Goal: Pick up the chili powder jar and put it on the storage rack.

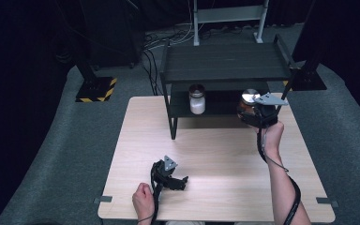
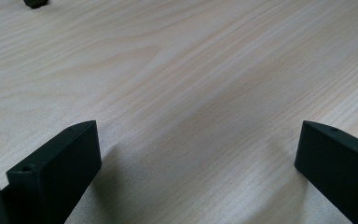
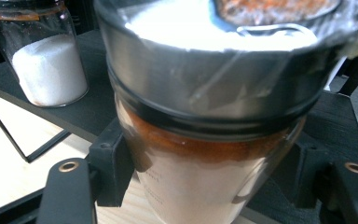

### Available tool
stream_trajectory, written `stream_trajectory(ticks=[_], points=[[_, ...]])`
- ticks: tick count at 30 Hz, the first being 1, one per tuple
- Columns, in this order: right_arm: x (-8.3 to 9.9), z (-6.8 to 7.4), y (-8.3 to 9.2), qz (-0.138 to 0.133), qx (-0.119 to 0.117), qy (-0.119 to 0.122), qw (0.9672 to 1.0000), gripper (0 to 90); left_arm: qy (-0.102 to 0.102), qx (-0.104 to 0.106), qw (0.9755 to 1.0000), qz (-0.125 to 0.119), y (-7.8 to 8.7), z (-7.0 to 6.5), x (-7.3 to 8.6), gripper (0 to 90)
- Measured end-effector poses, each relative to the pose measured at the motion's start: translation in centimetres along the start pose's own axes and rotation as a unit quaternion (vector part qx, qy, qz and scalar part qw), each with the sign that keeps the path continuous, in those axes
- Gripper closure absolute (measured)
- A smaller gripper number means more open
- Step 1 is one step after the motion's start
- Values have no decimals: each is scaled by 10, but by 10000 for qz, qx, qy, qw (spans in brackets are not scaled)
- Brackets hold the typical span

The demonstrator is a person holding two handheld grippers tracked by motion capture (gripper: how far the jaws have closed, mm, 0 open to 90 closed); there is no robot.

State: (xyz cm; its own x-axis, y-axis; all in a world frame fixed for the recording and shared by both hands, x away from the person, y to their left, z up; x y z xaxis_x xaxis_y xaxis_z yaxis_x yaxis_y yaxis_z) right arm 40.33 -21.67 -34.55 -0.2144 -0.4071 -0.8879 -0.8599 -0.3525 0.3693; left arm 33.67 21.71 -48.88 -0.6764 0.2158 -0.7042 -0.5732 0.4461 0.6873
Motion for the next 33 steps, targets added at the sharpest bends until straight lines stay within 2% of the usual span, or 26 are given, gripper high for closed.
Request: stream_trajectory(ticks=[21, 30, 33], points=[[-11, -5, -16, 49, -28, -12, 10000, 310, 0, 0, 10000, -1, 0, 0, 0, 1], [-10, -5, -26, 101, -28, -113, 9999, 310, 2, -1, 10000, -2, 0, 0, 0, 1], [-10, -6, -29, 135, -21, -77, 9999, 310, 1, -1, 10000, -1, 0, 0, 0, 1]])
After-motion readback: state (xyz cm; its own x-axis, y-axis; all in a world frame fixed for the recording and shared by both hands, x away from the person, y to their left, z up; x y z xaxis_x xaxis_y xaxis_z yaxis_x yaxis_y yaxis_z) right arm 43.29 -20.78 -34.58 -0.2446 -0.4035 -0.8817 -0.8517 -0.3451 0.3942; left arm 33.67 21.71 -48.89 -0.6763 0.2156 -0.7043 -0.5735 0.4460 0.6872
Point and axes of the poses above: each handheld gripper's, and its own axes: y roughly backward along the jaws, x roughly out of its underside, z roughly to its left, the point moved 4 cm from there along -y, roughly forward along the jaws, and after that the axes turned 14 degrees about y, right-handed, at the moved point
